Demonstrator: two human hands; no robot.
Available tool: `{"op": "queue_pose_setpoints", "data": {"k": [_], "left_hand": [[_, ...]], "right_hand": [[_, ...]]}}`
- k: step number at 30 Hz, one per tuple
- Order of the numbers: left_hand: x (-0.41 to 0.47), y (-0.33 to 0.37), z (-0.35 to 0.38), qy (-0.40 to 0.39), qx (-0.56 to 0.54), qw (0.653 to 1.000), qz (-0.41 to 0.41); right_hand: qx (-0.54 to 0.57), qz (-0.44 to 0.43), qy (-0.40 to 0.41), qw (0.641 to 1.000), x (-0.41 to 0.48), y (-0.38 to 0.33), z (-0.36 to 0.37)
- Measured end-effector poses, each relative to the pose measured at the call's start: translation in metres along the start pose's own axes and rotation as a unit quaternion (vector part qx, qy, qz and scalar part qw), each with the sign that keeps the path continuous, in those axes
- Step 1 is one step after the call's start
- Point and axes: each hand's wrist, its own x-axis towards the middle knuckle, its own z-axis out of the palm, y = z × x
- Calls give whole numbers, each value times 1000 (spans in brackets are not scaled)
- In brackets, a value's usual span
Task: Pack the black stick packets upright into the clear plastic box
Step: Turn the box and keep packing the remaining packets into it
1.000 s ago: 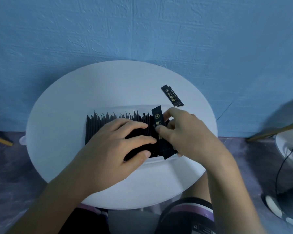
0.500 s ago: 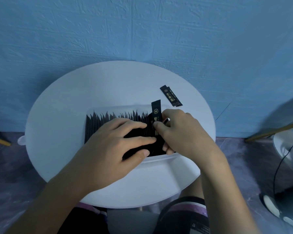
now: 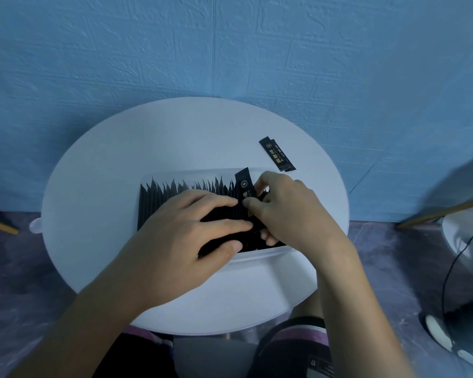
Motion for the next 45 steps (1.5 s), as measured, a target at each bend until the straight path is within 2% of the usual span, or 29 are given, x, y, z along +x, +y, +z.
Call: {"op": "queue_pose_setpoints", "data": {"k": [7, 11, 17, 21, 25, 35, 39, 45], "left_hand": [[0, 0, 0, -2, 2, 1000, 1], [1, 0, 0, -4, -1, 1000, -1], [0, 0, 0, 2, -4, 1000, -3], [0, 0, 0, 2, -6, 1000, -1], [0, 0, 0, 3, -5, 1000, -1], [-1, 0, -1, -5, -6, 1000, -4], [0, 1, -1, -8, 0, 1000, -5], [0, 4, -2, -21, 32, 999, 5]], "right_hand": [[-44, -28, 31, 998, -10, 0, -4], [-36, -18, 27, 999, -10, 1, -5], [-86, -22, 46, 995, -3, 3, 3], [-52, -14, 47, 997, -4, 2, 3], [-72, -13, 53, 996, -4, 1, 4], [-2, 9, 101, 995, -10, 5, -7], [-39, 17, 77, 996, -17, 10, -17], [-102, -20, 56, 993, -16, 12, -11]]}}
